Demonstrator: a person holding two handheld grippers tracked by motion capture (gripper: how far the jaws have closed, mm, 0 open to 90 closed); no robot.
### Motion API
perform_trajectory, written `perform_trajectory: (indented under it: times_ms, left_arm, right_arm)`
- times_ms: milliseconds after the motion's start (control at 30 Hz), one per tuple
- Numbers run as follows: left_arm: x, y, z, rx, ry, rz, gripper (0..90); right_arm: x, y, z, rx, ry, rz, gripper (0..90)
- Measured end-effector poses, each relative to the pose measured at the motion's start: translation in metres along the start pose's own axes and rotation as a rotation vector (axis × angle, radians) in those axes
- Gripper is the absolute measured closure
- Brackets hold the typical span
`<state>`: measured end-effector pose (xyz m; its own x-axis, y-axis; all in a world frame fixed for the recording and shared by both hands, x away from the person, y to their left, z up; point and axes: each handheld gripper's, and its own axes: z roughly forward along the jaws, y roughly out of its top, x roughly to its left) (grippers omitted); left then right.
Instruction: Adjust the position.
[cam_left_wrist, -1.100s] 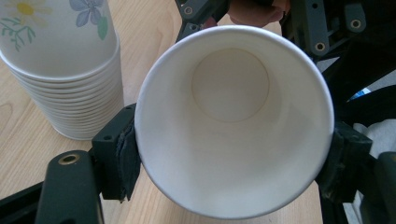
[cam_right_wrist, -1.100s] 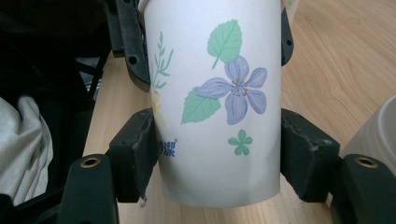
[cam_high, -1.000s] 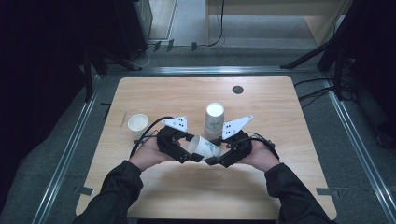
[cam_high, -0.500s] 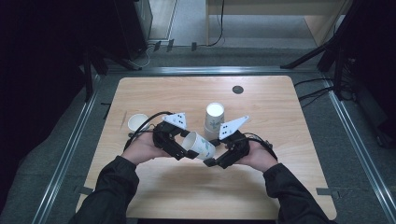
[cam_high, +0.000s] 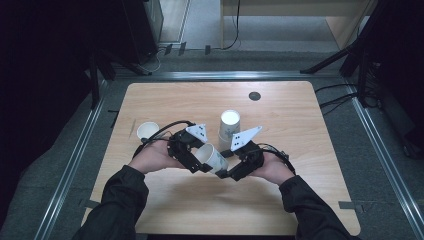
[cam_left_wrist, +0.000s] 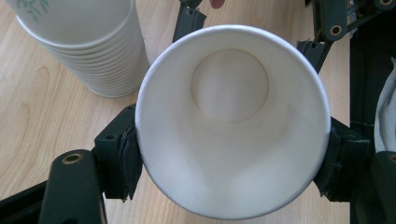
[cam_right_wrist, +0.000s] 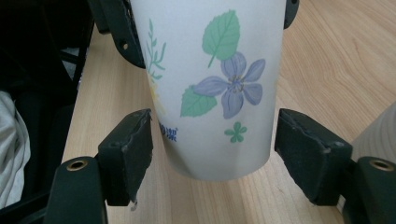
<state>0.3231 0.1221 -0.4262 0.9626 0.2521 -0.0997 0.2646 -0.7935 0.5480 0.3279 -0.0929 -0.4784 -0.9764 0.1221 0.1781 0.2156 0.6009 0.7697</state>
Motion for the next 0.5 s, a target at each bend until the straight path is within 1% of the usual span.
perform_trajectory:
  times_ms: [33,133,200,400,500]
  left_arm:
    - [-0.0005,0.0007,0.001,0.009,0.002,0.002,23.9]
    - [-0.0014,0.0029,0.0035,0.02,0.008,0.019,23.8]
    - [-0.0022,0.004,0.0043,0.017,0.002,0.019,23.8]
    - [-0.0029,0.0047,0.0049,0.01,-0.006,0.024,23.8]
    - [-0.0028,0.0045,0.0052,0.009,-0.011,0.024,23.8]
  right_arm:
    - [0.0003,-0.0001,0.0007,0.002,0.003,0.006,28.7]
    - [0.0006,0.0,0.0034,0.005,0.006,0.0,29.9]
    - [0.0015,0.0003,0.0048,0.009,0.01,0.003,31.8]
    - [0.0012,0.0001,0.005,0.01,0.013,0.0,33.2]
    - [0.0019,0.0003,0.0054,0.014,0.015,-0.01,34.2]
